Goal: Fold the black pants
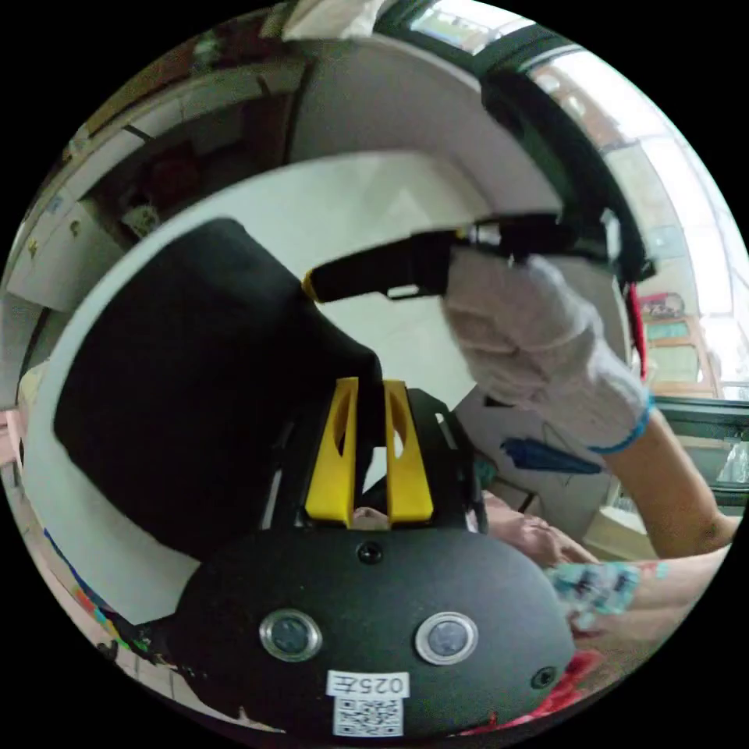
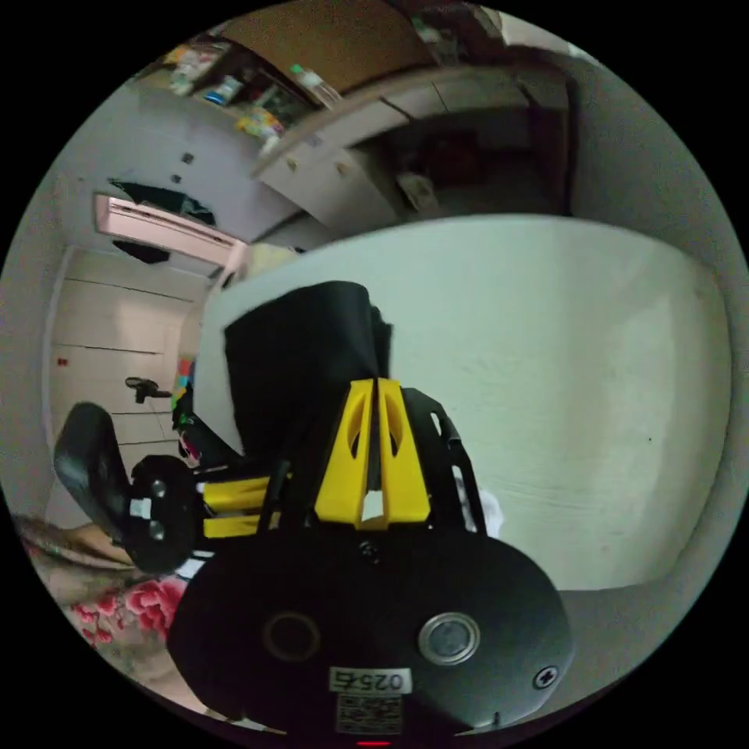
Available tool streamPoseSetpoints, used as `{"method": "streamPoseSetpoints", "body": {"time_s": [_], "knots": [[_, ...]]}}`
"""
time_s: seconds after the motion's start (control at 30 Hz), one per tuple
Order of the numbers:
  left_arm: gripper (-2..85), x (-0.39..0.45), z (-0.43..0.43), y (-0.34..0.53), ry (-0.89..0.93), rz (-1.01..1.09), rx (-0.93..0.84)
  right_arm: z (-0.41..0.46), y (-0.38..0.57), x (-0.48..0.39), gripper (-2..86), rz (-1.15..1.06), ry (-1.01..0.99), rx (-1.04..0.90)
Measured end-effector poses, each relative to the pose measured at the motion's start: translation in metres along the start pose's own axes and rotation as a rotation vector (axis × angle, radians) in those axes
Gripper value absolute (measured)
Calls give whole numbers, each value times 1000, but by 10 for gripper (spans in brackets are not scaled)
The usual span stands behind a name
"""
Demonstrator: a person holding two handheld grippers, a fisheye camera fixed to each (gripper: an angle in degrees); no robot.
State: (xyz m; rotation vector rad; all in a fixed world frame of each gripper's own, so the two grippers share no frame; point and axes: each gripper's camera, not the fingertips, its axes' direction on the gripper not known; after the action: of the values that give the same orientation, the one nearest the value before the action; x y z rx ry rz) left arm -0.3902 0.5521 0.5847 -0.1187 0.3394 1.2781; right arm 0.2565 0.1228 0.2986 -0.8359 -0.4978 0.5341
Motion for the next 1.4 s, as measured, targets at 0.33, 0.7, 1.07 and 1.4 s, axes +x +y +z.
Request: {"method": "streamPoseSetpoints", "body": {"time_s": [0.33,0.7,1.07,1.4], "knots": [[-8,-110,-142,107,-375,-415,289,-100,54,-98,-9,-240,55,339],[-9,-192,-57,94,-283,-453,67,-1,31,-87,-9,-319,229,9],[-9,-145,5,183,-132,-382,44,6,132,-104,-10,-552,220,79],[-9,-78,-20,172,-84,-121,24,-79,99,-142,-9,-493,210,345]]}}
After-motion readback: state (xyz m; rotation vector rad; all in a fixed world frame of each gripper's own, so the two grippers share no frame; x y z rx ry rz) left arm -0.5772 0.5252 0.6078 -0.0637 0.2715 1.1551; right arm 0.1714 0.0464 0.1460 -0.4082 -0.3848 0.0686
